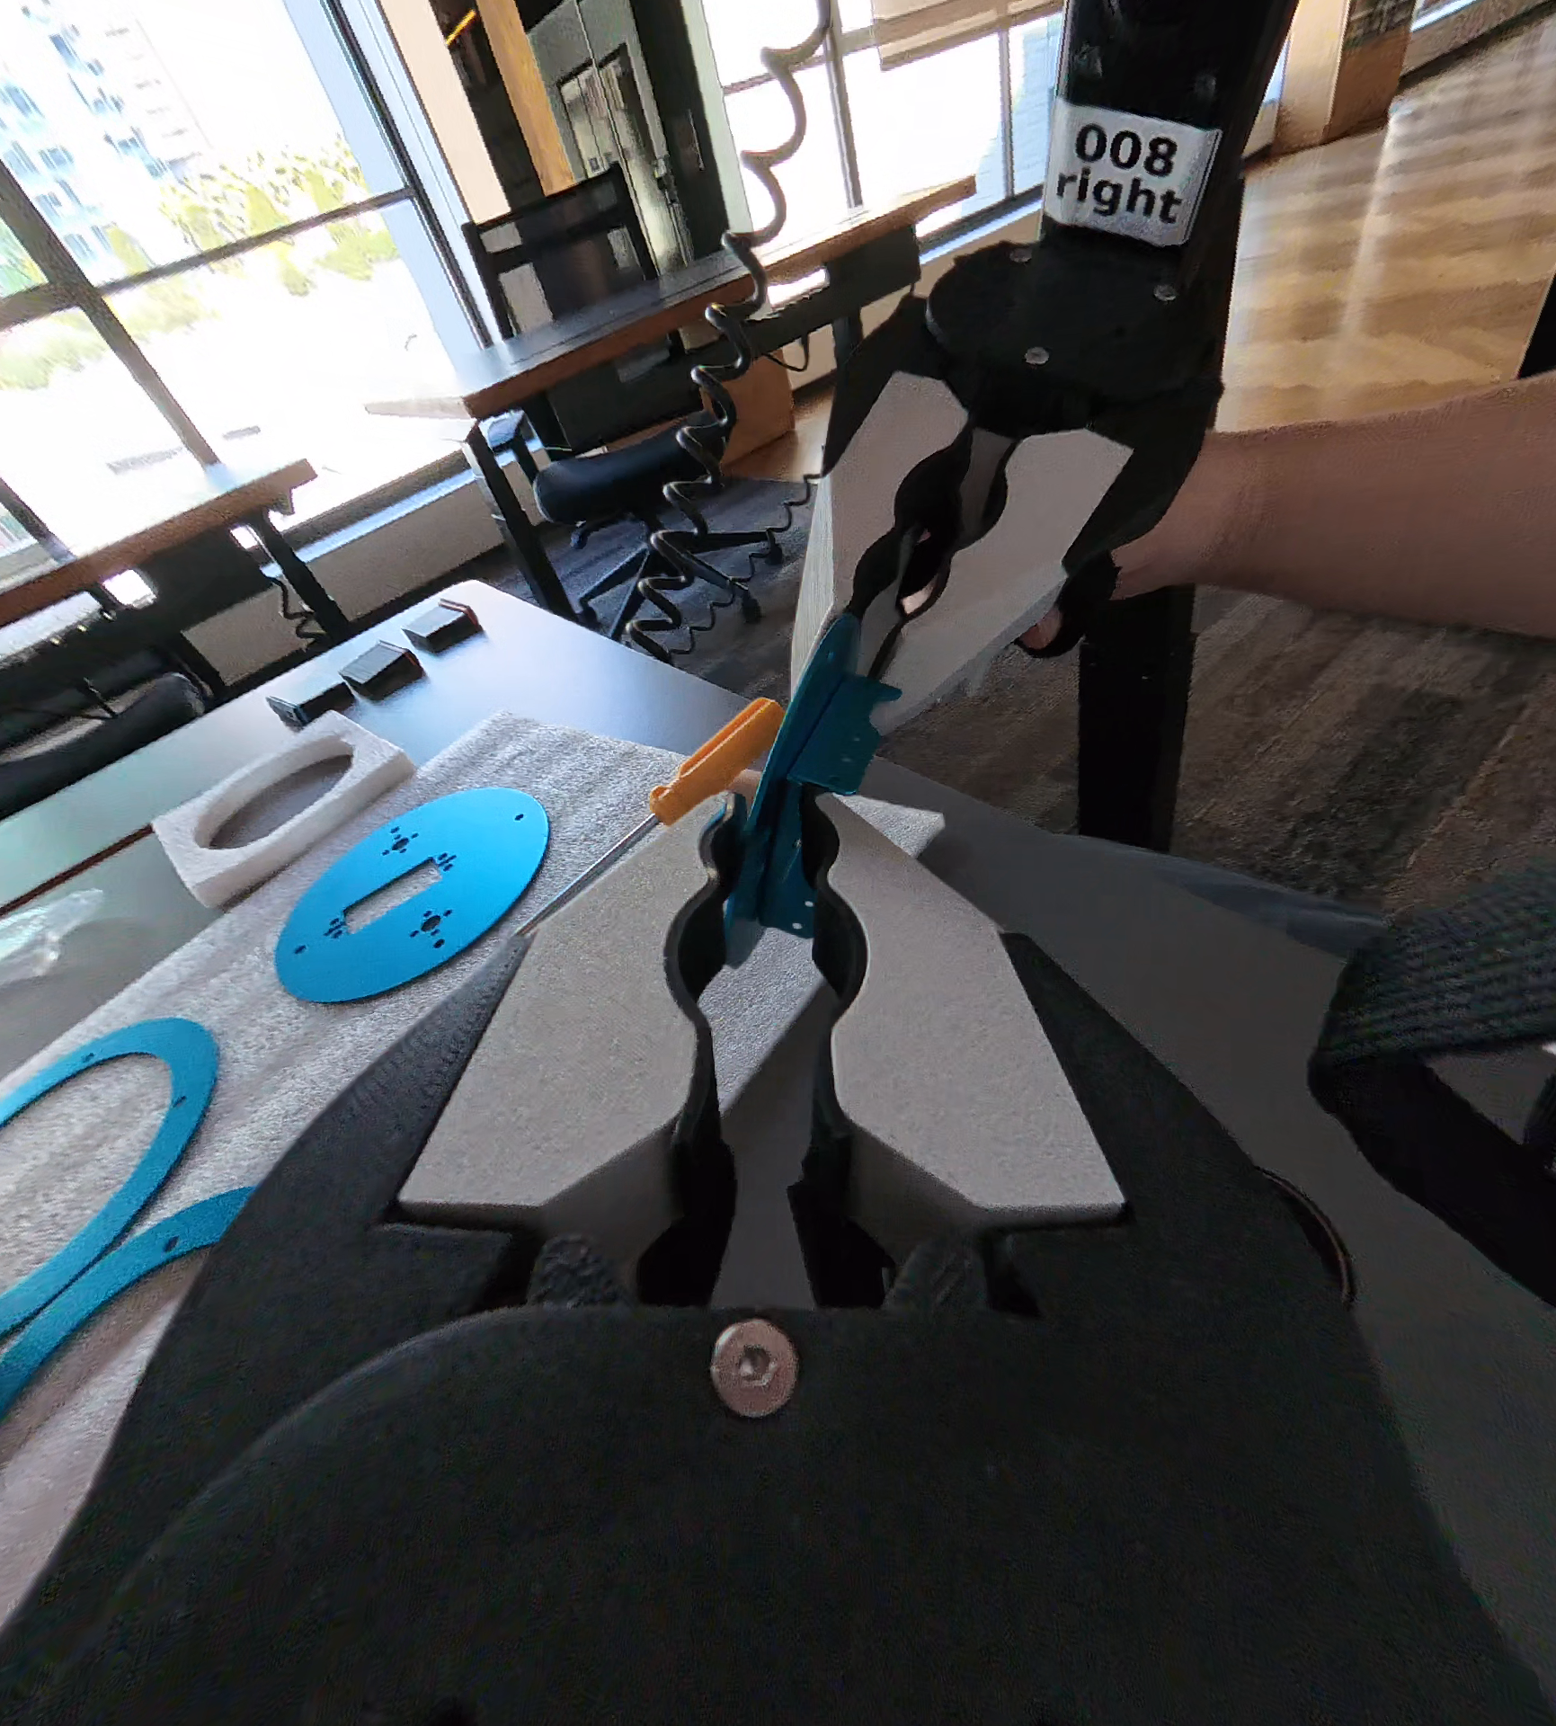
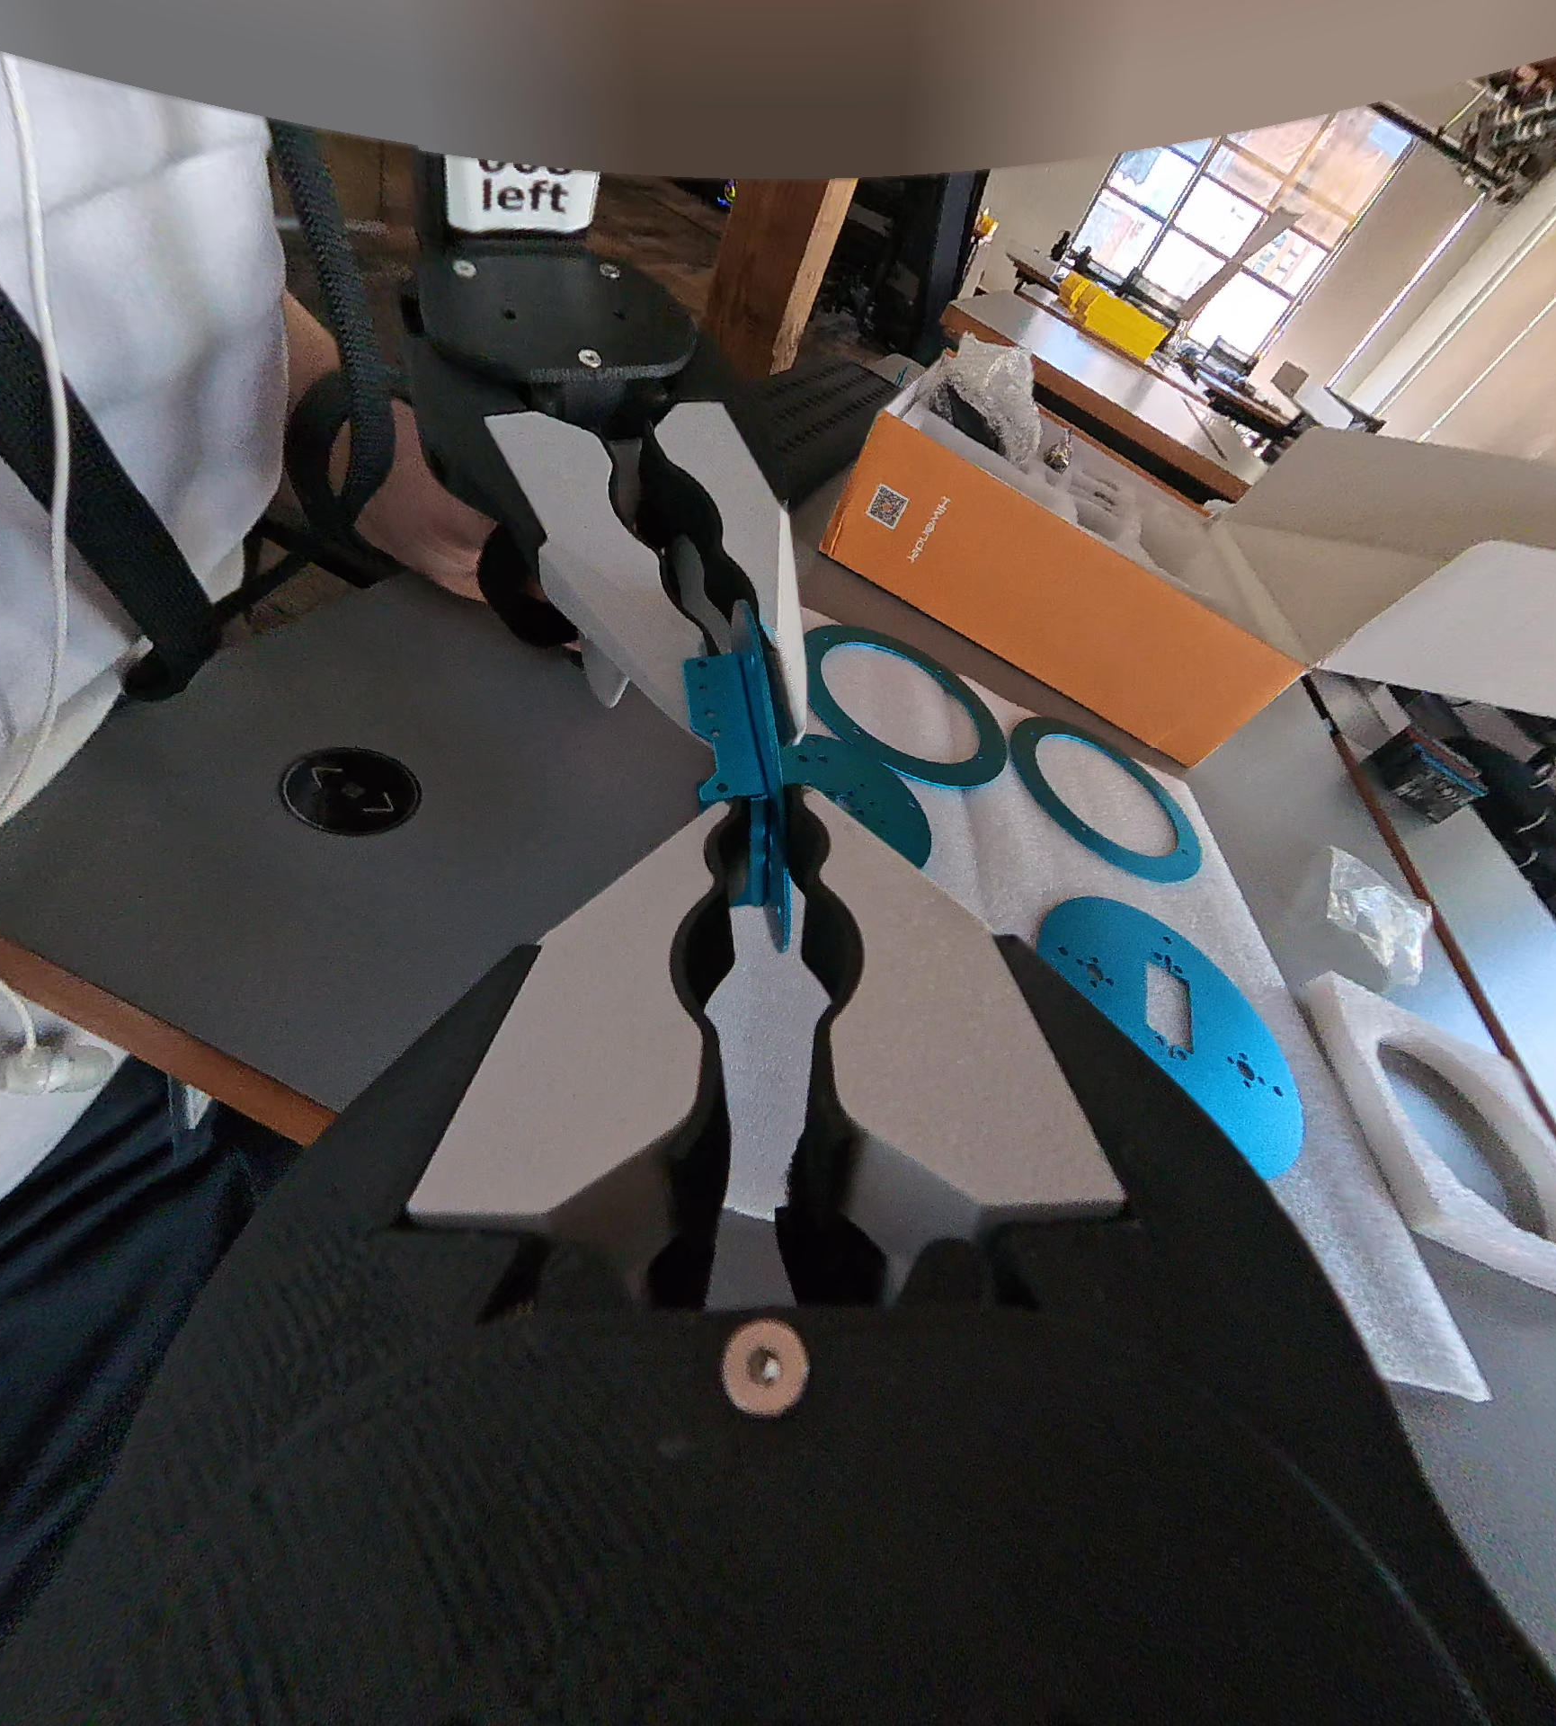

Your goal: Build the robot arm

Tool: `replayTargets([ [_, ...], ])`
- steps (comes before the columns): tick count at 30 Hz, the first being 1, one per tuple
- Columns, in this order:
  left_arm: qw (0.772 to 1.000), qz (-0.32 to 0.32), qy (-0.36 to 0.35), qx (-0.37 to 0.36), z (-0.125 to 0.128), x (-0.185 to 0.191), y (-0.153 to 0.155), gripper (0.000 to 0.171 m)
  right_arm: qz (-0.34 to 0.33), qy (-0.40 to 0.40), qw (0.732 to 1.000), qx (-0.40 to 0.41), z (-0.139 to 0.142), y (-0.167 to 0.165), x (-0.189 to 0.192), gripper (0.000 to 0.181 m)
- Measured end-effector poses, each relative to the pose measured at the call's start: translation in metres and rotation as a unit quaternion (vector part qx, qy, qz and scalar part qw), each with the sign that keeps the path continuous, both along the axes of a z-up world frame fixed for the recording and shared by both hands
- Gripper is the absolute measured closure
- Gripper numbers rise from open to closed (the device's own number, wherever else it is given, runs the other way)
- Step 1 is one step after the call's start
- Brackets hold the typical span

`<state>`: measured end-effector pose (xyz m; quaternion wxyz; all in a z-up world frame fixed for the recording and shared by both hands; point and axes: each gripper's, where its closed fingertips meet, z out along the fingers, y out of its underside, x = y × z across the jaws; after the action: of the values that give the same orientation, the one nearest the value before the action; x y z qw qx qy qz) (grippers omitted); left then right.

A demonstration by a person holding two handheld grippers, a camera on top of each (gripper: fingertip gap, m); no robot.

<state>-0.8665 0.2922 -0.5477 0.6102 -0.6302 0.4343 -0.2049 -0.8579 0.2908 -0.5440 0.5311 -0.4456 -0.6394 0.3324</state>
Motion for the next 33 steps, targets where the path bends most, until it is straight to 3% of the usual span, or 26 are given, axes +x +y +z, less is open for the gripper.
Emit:
replayTargets([
  [7, 1.0, -0.007, 0.021, -0.005, -0.006, 0.0, -0.001, 0.162, 0.005, -0.007, 1.0, 0.012, -0.007, -0.002, 0.0, 0.175],
  [21, 0.997, -0.031, 0.07, -0.033, -0.023, 0.001, 0.003, 0.162, 0.028, -0.042, 0.996, -0.069, -0.028, 0.003, 0.0, 0.177],
  [29, 0.994, -0.037, 0.076, -0.065, -0.029, -0.002, 0.008, 0.16, 0.049, -0.067, 0.995, -0.062, -0.03, 0.01, -0.003, 0.177],
  [33, 0.992, -0.036, 0.082, -0.084, -0.033, -0.004, 0.01, 0.147, 0.054, -0.08, 0.993, -0.062, -0.032, 0.018, -0.003, 0.177],
])
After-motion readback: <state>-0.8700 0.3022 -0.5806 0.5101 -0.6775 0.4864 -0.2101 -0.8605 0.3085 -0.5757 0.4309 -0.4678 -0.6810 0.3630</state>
